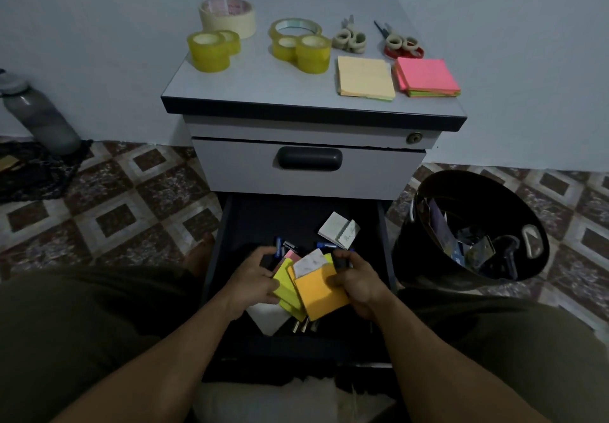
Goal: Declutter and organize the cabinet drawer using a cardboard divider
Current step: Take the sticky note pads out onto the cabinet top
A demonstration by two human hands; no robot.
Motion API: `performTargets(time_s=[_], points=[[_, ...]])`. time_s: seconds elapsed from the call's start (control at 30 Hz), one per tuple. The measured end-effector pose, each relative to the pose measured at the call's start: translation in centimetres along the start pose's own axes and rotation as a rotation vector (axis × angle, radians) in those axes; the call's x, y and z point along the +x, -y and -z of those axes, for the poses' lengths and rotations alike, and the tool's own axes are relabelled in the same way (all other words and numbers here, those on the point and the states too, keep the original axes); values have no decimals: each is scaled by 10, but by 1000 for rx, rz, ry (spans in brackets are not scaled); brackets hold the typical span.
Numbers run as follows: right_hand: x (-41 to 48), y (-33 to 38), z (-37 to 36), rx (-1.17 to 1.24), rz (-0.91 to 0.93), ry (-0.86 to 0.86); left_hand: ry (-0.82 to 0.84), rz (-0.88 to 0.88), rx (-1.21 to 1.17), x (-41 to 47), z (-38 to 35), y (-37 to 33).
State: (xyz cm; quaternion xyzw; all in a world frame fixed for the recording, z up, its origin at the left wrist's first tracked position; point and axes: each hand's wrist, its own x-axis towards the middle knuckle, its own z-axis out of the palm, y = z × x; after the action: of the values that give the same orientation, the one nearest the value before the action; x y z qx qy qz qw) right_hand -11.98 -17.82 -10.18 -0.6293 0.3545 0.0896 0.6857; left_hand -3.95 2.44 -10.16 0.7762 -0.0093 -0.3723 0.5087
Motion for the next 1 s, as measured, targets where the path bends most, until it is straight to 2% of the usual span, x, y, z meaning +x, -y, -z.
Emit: performTargets(time_s=[0.13, 0.27, 0.43, 0.63, 0.8, 1.0], points=[[4, -22, -13, 43, -27, -32, 32, 20, -10, -2, -8, -1], [3, -27, -16, -18, -18, -69, 34, -3, 82, 1, -7, 0], [-2, -25, -17, -157, 58, -79, 104, -22, -2, 1, -9, -1], [-6, -25, -15, -87, 83, 4, 164, -6, -89, 4, -9, 5], [-10, -23, -16, -140, 101, 66, 109, -39, -75, 4, -14, 6], [-10, -21, -17, -102, 98, 88, 131, -19, -227, 8, -16, 7]])
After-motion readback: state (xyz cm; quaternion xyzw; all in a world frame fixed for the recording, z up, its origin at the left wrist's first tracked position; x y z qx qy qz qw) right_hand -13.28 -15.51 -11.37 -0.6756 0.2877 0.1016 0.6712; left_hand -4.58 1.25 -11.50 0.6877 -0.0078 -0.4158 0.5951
